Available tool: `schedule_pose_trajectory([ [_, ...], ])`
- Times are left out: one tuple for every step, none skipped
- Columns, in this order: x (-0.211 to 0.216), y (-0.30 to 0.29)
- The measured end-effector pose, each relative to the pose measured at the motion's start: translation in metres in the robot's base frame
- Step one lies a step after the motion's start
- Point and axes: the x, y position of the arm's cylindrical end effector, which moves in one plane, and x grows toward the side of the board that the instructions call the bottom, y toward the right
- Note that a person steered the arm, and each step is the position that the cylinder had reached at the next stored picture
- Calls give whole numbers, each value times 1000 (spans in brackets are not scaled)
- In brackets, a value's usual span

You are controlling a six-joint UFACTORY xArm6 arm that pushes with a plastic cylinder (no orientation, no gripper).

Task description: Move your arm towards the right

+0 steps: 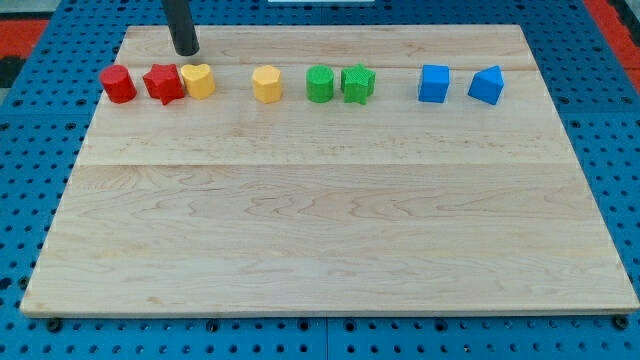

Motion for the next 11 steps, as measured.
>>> schedule_pose_trajectory([
  [0,0],
  [1,0],
  [3,1],
  [3,-6],
  [3,-8],
  [3,-12],
  [3,-16],
  [3,-11],
  [0,33],
  [-9,63],
  [-9,63],
])
